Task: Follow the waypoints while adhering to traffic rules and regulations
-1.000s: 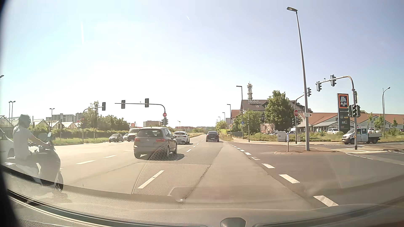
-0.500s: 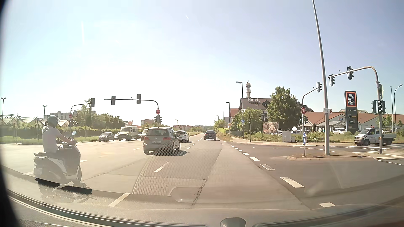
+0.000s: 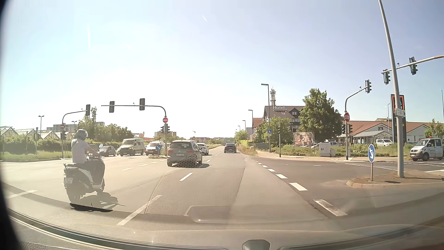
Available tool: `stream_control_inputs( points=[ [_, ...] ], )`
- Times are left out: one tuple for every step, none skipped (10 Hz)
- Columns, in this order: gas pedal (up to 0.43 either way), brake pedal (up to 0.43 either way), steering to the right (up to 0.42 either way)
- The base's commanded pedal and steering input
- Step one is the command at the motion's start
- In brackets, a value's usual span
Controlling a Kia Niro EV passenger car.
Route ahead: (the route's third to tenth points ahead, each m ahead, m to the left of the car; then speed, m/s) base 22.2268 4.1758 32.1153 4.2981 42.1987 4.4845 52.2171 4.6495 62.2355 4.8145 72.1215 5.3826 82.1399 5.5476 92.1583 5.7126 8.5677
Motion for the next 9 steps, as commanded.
stream_control_inputs(
  points=[
    [0.35, 0.024, -0.005],
    [0.35, 0.024, -0.004],
    [0.35, 0.024, -0.005],
    [0.35, 0.024, -0.004],
    [0.35, 0.024, -0.004],
    [0.35, 0.024, -0.005],
    [0.35, 0.024, -0.004],
    [0.35, 0.024, -0.004],
    [0.339, 0.024, -0.005]
  ],
)
